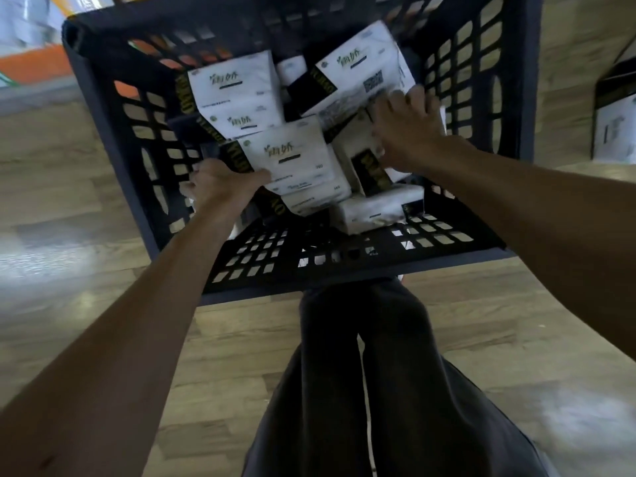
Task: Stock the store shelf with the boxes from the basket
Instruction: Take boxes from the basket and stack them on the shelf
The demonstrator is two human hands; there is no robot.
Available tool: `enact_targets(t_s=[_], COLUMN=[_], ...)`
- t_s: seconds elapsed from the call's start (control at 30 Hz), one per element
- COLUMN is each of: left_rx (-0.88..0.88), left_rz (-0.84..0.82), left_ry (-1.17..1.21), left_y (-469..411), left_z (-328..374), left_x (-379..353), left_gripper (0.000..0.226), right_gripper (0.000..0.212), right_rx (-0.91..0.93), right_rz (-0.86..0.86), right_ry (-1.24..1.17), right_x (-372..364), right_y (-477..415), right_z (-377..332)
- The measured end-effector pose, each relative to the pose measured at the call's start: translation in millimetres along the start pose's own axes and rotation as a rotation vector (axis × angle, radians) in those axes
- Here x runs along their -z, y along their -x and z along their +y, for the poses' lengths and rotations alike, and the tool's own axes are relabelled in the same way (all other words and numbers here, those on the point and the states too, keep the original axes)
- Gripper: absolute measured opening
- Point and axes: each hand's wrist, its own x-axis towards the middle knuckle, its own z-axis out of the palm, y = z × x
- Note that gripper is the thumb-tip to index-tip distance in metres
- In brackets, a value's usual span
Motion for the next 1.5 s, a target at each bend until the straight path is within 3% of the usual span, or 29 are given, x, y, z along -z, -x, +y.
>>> enact_targets(t_s=[0.1,0.13,0.23,0.37,0.43,0.53,0.73,0.83,0.9,0.97,1.07,1.2,1.37,1.5], left_rx=[-0.018,-0.031,-0.035,0.123,0.210,0.273,0.153,0.099,0.053,-0.001,-0.108,-0.305,-0.339,-0.401], left_rz=[-0.066,-0.073,-0.160,-0.254,-0.291,-0.376,-0.266,-0.215,-0.205,-0.202,-0.215,-0.136,-0.128,-0.108], left_ry=[0.159,0.197,0.388,0.635,0.686,0.699,0.694,0.639,0.624,0.599,0.568,0.589,0.698,0.764], left_y=[10.4,13.1,22.6,25.6,20.4,15.5,46.4,73.1,98.2,128.5,178.2,256.7,356.3,434.9], left_z=[-5.1,-5.6,0.0,12.7,14.9,16.0,21.4,28.4,35.8,41.3,53.8,71.6,94.0,111.9], left_x=[-3.5,-6.5,-15.4,-18.6,-15.0,-8.7,23.9,63.0,94.0,127.3,185.0,267.9,367.2,440.4], left_gripper=[0.047,0.045,0.053,0.063,0.071,0.052,0.042,0.046,0.037,0.029,0.043,0.030,0.056,0.053], right_gripper=[0.052,0.053,0.073,0.089,0.088,0.081,0.072,0.063,0.061,0.062,0.066,0.072,0.074,0.086], right_rx=[0.014,0.019,0.065,0.124,0.171,0.201,0.081,0.019,0.008,-0.012,-0.042,-0.020,0.083,0.122], right_rz=[0.090,0.096,-0.012,-0.052,-0.050,-0.034,0.011,0.041,0.058,0.066,0.077,0.096,0.151,0.201], right_ry=[0.068,0.072,0.025,0.011,0.058,0.079,-0.071,-0.142,-0.152,-0.168,-0.238,-0.308,-0.262,-0.266], right_x=[-11.3,-12.9,-7.4,4.4,7.0,9.0,40.2,81.7,116.8,155.1,219.9,309.8,425.0,521.8], right_y=[13.0,15.7,16.2,14.4,15.0,19.0,55.3,86.5,110.2,136.1,174.9,237.5,326.4,400.4], right_z=[-0.8,2.0,11.9,17.3,20.4,24.5,22.8,24.2,27.9,33.3,38.8,36.6,27.2,30.9])
